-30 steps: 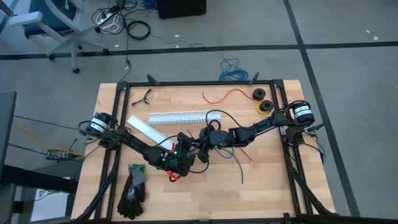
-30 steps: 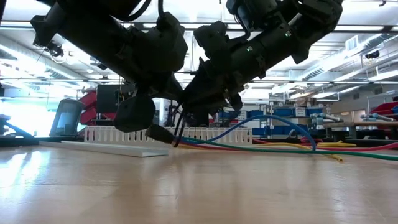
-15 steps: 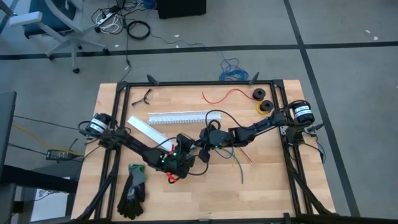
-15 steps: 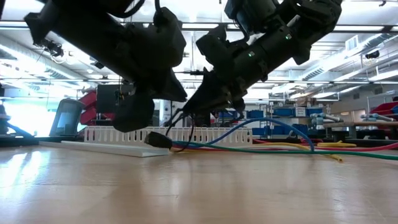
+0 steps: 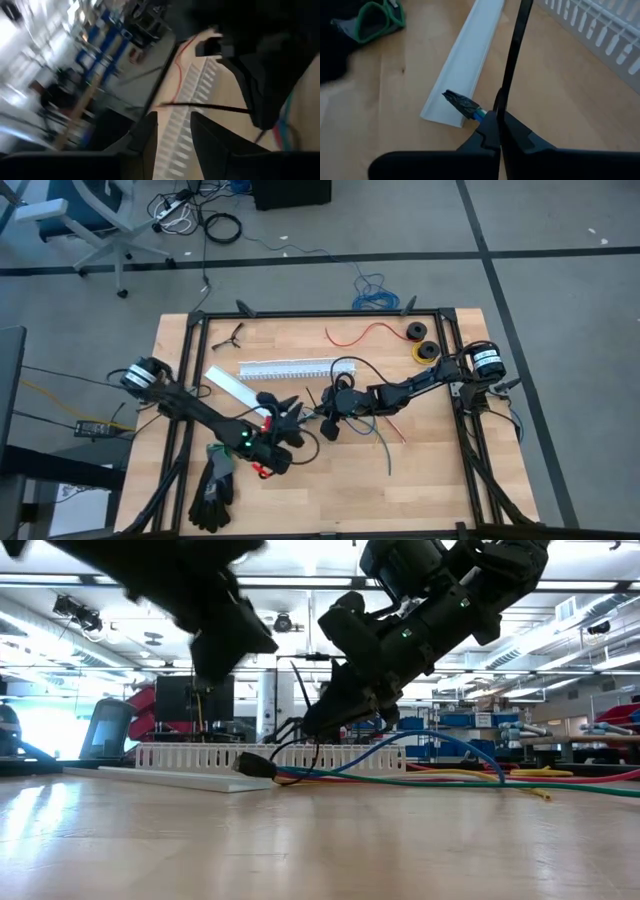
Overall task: Ziptie cables
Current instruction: Wrap the cables with the black zip tie
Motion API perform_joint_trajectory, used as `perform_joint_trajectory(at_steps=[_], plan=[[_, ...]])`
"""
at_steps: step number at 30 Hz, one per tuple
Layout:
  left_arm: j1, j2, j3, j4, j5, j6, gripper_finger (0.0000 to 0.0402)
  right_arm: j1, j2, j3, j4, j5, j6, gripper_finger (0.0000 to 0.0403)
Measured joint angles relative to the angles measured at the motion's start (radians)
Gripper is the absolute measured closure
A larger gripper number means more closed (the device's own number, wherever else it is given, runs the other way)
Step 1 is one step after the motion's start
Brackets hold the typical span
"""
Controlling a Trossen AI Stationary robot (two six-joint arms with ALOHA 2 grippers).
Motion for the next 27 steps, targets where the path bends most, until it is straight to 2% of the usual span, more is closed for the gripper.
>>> perform_joint_trajectory(at_steps=[4,7,9,11,16,19,22,25,27], plan=[[0.000,-0.089,-0.019,-0.260,0.089,-0.385,0.0277,0.000,0.000,0.000,-0.025,0.000,-0.006,0.0403],[-0.010,-0.135,-0.092,-0.296,0.141,-0.543,0.0277,0.000,0.000,0.000,-0.056,0.000,-0.010,0.0403],[-0.021,-0.153,-0.159,-0.182,0.163,-0.577,0.0277,0.002,0.000,-0.001,-0.068,0.000,-0.004,0.0403],[-0.027,-0.157,-0.237,0.023,0.200,-0.549,0.0277,0.007,0.000,-0.001,-0.072,0.000,0.000,0.0403],[0.002,-0.132,-0.457,0.791,0.468,-0.252,0.0277,0.015,-0.015,-0.001,-0.121,0.007,0.001,0.0403],[0.045,-0.117,-0.548,1.110,0.475,-0.175,0.0277,0.023,-0.060,-0.001,-0.197,0.045,0.008,0.0403],[0.099,-0.116,-0.582,1.184,0.514,-0.189,0.0277,0.038,-0.128,-0.002,-0.284,0.100,0.011,0.0402],[0.150,-0.115,-0.573,1.162,0.604,-0.241,0.0277,0.041,-0.190,-0.001,-0.350,0.105,0.030,0.0402],[0.175,-0.112,-0.548,1.128,0.627,-0.245,0.0277,0.033,-0.203,-0.001,-0.371,0.109,0.051,0.0402]])
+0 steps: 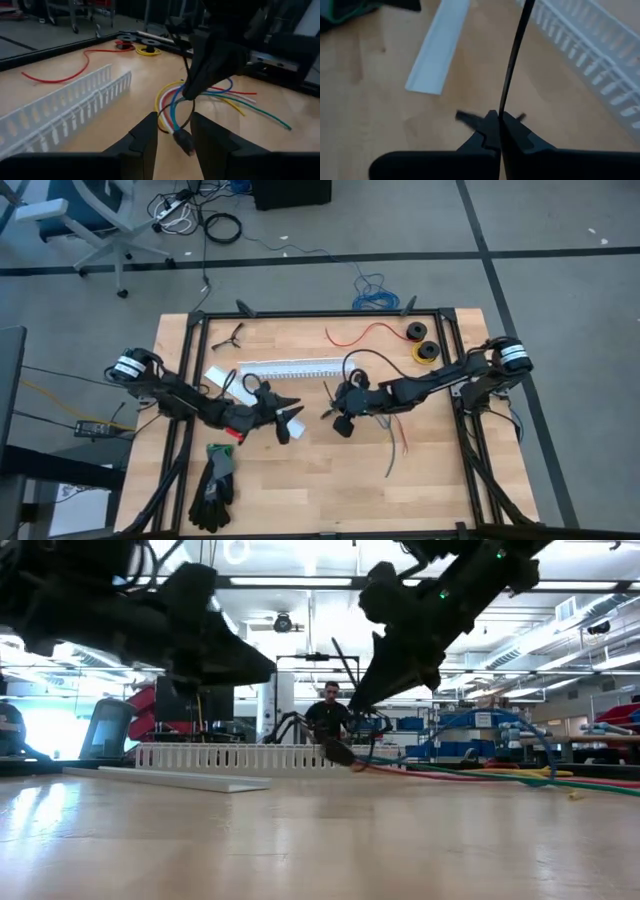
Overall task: Ziptie cables
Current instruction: Wrap the cables with the black zip tie
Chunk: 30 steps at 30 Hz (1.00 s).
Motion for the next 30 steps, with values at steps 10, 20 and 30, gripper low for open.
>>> perform_joint_trajectory(at_steps=[10,20,30], plan=[[0.071,0.006,0.093,-0.116,0.019,0.021,0.0277,-0.036,0.097,0.000,0.052,-0.011,-0.011,0.0402],[0.071,0.061,0.151,-0.376,0.151,0.071,0.0277,-0.040,0.097,0.000,0.073,-0.007,-0.025,0.0402],[0.087,0.229,0.343,-0.492,0.148,0.295,0.0245,-0.037,0.097,0.000,0.082,-0.051,-0.030,0.0403]])
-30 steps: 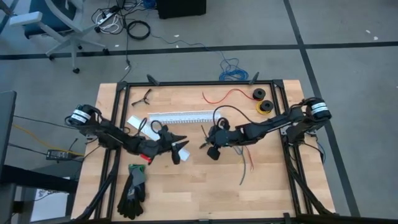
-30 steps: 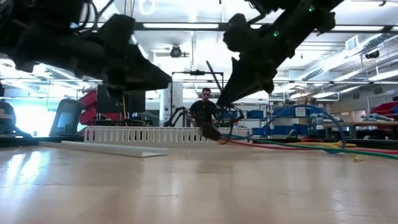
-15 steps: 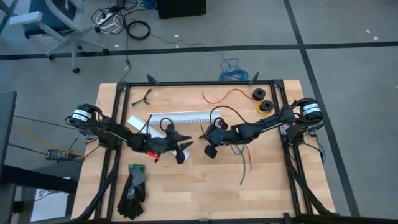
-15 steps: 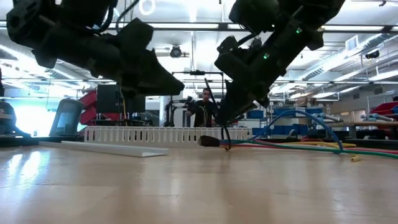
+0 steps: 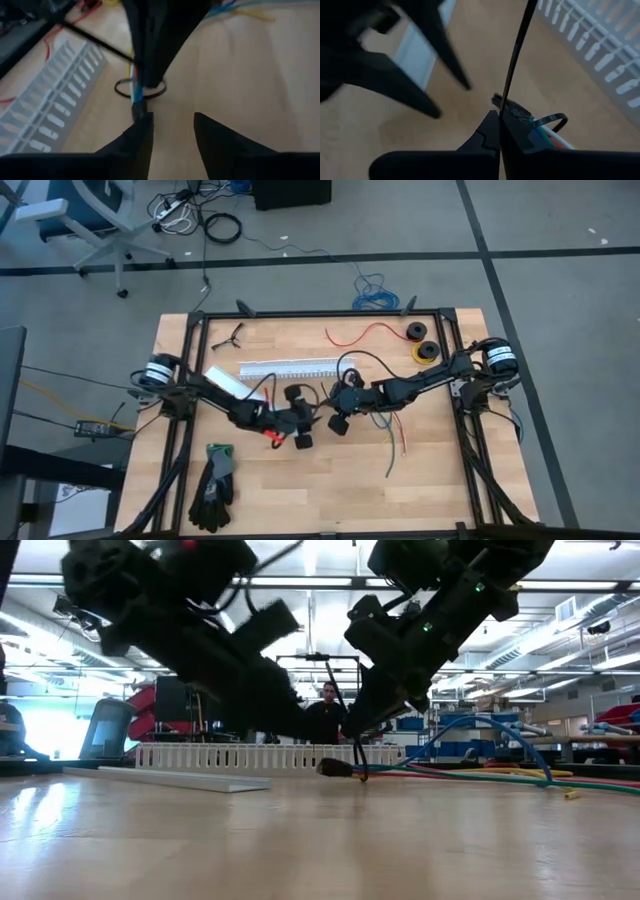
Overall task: Ziptie cables
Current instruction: Wrap the cables with the black zip tie
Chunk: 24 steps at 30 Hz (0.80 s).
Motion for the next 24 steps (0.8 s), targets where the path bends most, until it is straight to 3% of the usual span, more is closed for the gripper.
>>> perform_joint_trajectory(at_steps=[8,13,19,24], plan=[[0.054,0.073,0.037,-0.007,-0.001,-0.001,0.0179,0.011,0.000,0.000,0.009,-0.008,-0.001,0.0403],[0.076,0.105,0.060,-0.004,0.020,-0.008,0.0172,0.011,0.000,0.000,0.013,-0.008,-0.001,0.0403],[0.076,0.131,0.089,0.000,0.040,-0.005,0.0222,0.011,0.000,0.000,0.013,-0.008,-0.010,0.0403],[0.076,0.151,0.091,-0.007,0.044,-0.004,0.0324,0.011,0.000,0.000,0.013,-0.007,-0.010,0.0403]])
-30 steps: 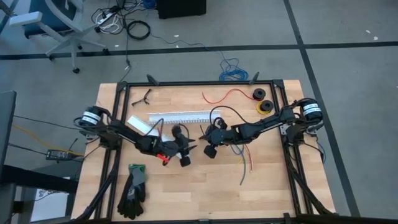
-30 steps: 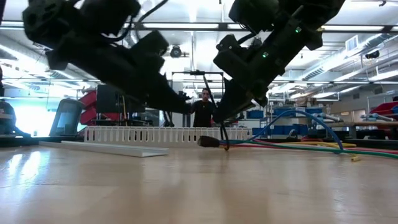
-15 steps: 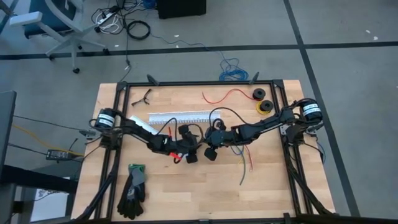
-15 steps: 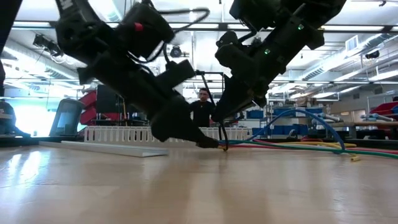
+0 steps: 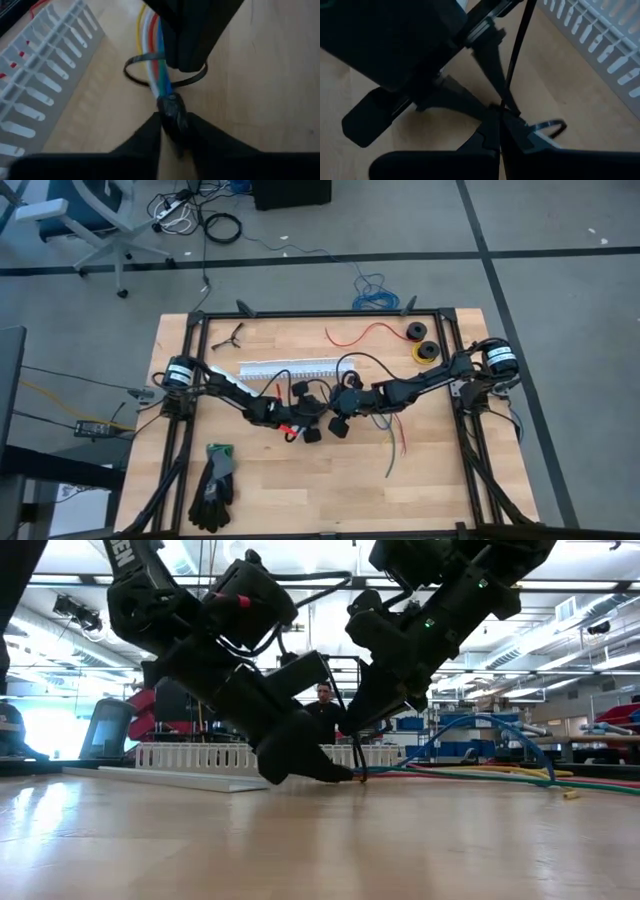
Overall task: Ziptie cables
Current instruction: Wrap the cables with the black zip tie
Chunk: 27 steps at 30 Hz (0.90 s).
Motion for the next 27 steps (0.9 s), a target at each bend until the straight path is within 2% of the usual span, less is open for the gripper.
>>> perform_joint_trajectory(at_steps=[2,3,7,10,15,20,24,27], plan=[[0.000,-0.001,0.000,-0.007,0.000,0.000,0.0369,0.000,0.000,0.000,-0.003,0.000,0.000,0.0403],[-0.001,-0.002,-0.001,-0.014,-0.001,0.000,0.0372,0.000,0.000,0.000,-0.005,0.000,0.000,0.0403],[-0.018,-0.002,-0.001,-0.024,-0.030,0.002,0.0372,0.000,0.000,0.000,-0.010,0.001,0.009,0.0403],[-0.035,-0.033,-0.001,-0.097,-0.059,-0.002,0.0372,0.000,0.000,0.000,-0.044,0.016,0.027,0.0403],[-0.082,-0.170,0.000,-0.302,-0.124,-0.046,0.0372,0.000,0.000,0.000,-0.113,0.040,0.053,0.0403],[-0.111,-0.273,0.000,-0.509,-0.156,-0.102,0.0372,0.009,-0.001,0.000,-0.101,0.040,0.054,0.0403],[-0.114,-0.278,-0.003,-0.621,-0.154,-0.172,0.0372,0.026,-0.001,0.000,-0.090,0.040,0.056,0.0403],[-0.115,-0.273,-0.012,-0.633,-0.153,-0.206,0.0372,0.042,-0.001,0.000,-0.085,0.040,0.056,0.0403]])
